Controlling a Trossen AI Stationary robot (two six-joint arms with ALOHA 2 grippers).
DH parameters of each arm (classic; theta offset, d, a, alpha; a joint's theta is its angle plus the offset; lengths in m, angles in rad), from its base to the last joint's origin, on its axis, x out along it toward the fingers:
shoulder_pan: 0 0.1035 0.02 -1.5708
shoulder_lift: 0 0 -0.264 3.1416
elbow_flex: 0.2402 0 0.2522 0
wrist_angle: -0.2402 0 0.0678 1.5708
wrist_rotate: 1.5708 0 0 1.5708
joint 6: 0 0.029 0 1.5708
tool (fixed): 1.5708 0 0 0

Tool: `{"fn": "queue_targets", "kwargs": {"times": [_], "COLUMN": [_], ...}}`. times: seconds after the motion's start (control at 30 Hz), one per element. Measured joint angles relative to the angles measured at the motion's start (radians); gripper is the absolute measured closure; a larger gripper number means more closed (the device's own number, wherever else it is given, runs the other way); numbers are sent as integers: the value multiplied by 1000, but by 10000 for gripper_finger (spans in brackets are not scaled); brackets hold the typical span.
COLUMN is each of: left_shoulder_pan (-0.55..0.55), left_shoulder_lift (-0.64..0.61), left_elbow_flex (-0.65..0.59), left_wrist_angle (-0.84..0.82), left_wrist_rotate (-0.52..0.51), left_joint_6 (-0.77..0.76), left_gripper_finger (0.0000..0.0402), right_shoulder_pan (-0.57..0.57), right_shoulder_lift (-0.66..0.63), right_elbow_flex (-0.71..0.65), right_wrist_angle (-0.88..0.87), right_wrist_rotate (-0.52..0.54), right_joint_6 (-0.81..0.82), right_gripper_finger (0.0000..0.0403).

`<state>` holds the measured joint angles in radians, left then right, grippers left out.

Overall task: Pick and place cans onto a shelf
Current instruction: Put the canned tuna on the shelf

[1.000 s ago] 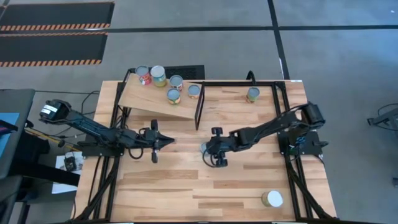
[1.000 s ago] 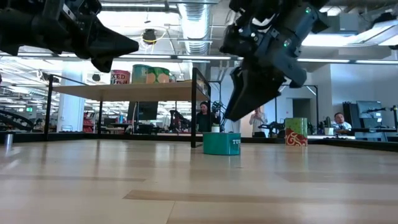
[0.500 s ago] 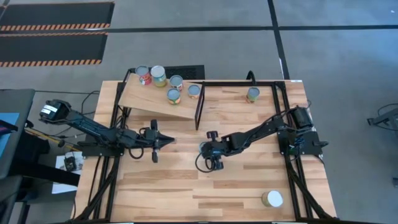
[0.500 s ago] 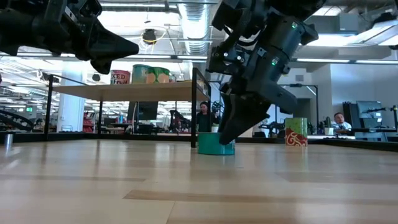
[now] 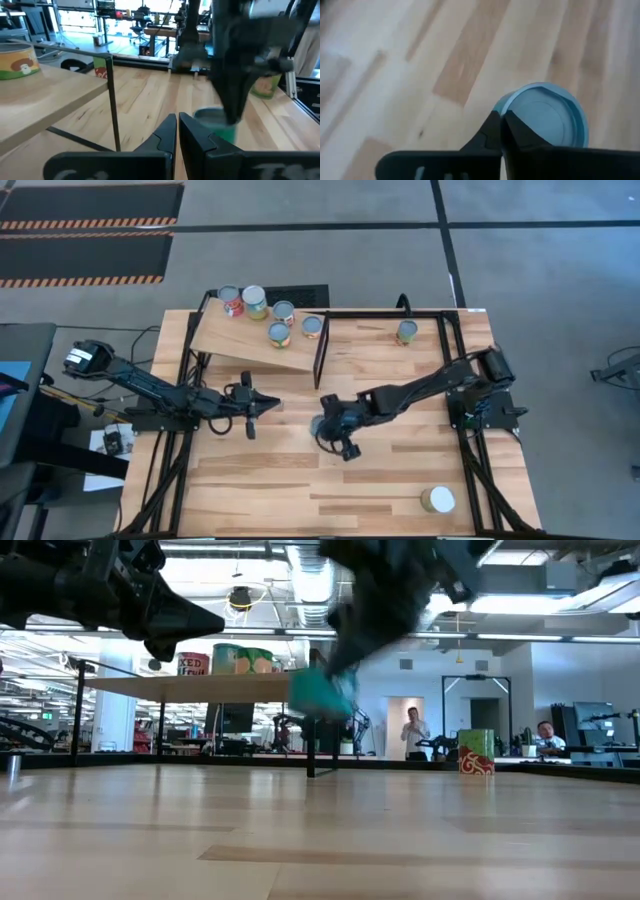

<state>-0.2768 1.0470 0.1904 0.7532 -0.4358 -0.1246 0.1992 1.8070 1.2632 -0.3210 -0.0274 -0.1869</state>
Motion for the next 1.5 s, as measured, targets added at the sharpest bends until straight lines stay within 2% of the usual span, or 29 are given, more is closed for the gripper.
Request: {"fn": "queue_targets", "kwargs": {"times": [0.1, 0.23, 0.57, 0.97, 1.5], "left_shoulder_pan": [0, 0, 0, 0, 0], "left_shoulder_lift": [0, 0, 0, 0, 0], "left_elbow_flex": [0, 0, 0, 0, 0], "left_wrist_angle": [-9, -19, -32, -38, -38], "left_wrist_rotate": [-1, -3, -3, -2, 2], "left_joint_6": [0, -1, -37, -46, -49], "left_gripper_finger": [393, 393, 393, 393, 393], "right_shoulder_pan": [-7, -43, -243, -371, -426], "right_shoulder_lift": [-15, -18, -18, -18, 46], "right_elbow_flex": [74, 196, 333, 334, 335], "right_wrist_angle": [-5, 11, -52, -101, -106], "right_wrist_rotate": [-4, 64, 76, 44, 24], "right_joint_6": [-38, -85, -182, -241, -267], "right_gripper_finger": [383, 380, 383, 381, 381]}}
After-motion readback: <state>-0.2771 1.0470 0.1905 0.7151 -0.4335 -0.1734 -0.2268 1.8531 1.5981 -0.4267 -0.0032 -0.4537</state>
